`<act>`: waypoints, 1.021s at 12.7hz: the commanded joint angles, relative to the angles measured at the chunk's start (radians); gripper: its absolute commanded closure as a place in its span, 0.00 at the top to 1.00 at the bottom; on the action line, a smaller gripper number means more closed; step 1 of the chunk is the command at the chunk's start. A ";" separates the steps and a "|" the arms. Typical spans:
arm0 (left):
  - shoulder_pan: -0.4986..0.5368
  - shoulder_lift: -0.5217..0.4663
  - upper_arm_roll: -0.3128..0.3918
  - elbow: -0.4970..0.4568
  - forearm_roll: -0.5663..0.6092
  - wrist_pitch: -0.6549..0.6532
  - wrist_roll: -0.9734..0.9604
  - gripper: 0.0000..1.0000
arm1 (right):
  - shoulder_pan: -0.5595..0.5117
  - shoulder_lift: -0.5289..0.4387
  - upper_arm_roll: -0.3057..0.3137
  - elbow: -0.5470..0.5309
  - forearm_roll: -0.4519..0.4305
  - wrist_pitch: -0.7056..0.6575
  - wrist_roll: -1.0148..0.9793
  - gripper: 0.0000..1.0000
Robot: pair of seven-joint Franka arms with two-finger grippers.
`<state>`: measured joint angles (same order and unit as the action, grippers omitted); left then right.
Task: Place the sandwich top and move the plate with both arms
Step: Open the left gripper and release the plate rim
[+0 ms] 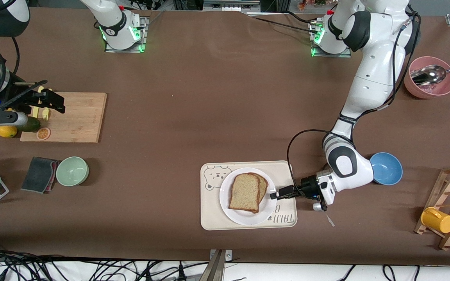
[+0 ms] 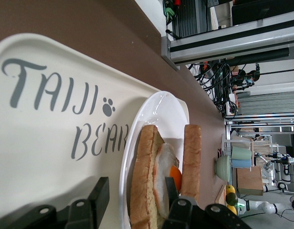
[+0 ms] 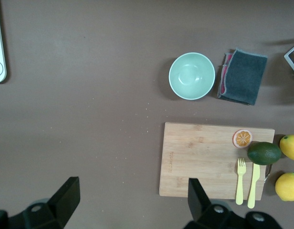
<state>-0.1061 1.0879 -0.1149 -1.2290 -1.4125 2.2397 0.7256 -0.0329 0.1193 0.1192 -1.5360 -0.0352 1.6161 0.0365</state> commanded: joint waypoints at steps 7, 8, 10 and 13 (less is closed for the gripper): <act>0.013 -0.078 0.020 -0.010 0.243 -0.018 -0.095 0.54 | 0.001 -0.016 0.013 0.005 -0.017 0.039 -0.006 1.00; 0.014 -0.092 0.021 -0.010 0.306 -0.028 -0.129 0.54 | -0.001 -0.016 0.010 0.005 -0.015 0.039 -0.003 1.00; 0.023 -0.134 0.023 -0.010 0.453 -0.064 -0.178 0.54 | -0.001 -0.020 0.007 0.007 -0.014 0.041 0.005 1.00; 0.045 -0.210 0.023 -0.010 0.717 -0.158 -0.262 0.54 | -0.001 -0.023 0.005 0.007 -0.051 0.063 0.006 1.00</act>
<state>-0.0762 0.9459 -0.0967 -1.2183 -0.8304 2.1433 0.5205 -0.0318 0.1117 0.1225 -1.5294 -0.0551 1.6636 0.0361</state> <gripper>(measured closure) 0.458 0.000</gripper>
